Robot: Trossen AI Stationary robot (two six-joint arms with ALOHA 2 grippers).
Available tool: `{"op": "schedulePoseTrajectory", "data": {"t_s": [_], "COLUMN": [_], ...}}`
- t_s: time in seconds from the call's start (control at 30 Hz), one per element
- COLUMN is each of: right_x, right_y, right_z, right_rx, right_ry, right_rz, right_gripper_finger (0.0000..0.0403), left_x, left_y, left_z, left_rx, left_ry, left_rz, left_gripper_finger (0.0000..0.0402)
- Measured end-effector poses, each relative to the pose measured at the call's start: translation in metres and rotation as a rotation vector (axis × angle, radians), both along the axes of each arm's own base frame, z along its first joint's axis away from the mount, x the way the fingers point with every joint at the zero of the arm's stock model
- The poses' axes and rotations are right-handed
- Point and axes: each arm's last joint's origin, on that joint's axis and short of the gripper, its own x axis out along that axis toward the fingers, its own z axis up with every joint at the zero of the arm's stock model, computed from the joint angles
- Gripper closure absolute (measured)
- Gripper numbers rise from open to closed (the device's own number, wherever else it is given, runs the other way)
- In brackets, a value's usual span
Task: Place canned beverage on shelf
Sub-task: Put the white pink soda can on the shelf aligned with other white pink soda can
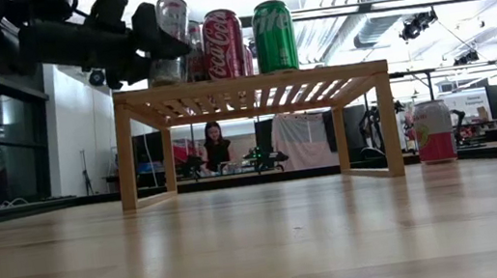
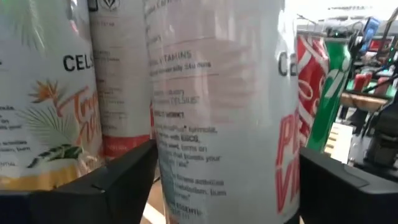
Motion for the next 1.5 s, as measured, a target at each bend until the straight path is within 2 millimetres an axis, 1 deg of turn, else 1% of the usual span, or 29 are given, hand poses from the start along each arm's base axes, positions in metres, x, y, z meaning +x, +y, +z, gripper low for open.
{"op": "schedulePoseTrajectory", "data": {"t_s": [0.1, 0.37, 0.67, 1.23, 1.37, 1.5], "right_x": [0.000, 0.000, 0.000, 0.000, 0.000, 0.000], "right_y": [0.000, 0.000, 0.000, 0.000, 0.000, 0.000], "right_z": [0.000, 0.000, 0.000, 0.000, 0.000, 0.000], "right_rx": [0.012, 0.015, 0.015, 0.019, 0.020, 0.020], "right_ry": [-0.003, -0.003, -0.003, -0.004, -0.004, -0.004], "right_rz": [-0.008, -0.010, -0.010, -0.012, -0.013, -0.014], "right_gripper_finger": [0.0006, 0.0006, 0.0006, 0.0006, 0.0006, 0.0006], "left_x": [0.000, -0.001, -0.007, -0.029, -0.032, -0.032], "left_y": [0.000, 0.000, -0.002, -0.005, -0.006, -0.006], "left_z": [0.001, 0.002, 0.014, 0.046, 0.050, 0.048], "left_rx": [0.007, 0.008, 0.017, 0.085, 0.100, 0.090], "left_ry": [-0.006, -0.009, -0.069, -0.199, -0.207, -0.192], "left_rz": [-0.001, -0.005, -0.030, -0.062, -0.076, -0.080], "left_gripper_finger": [0.0080, 0.0078, 0.0078, 0.0077, 0.0076, 0.0080]}}
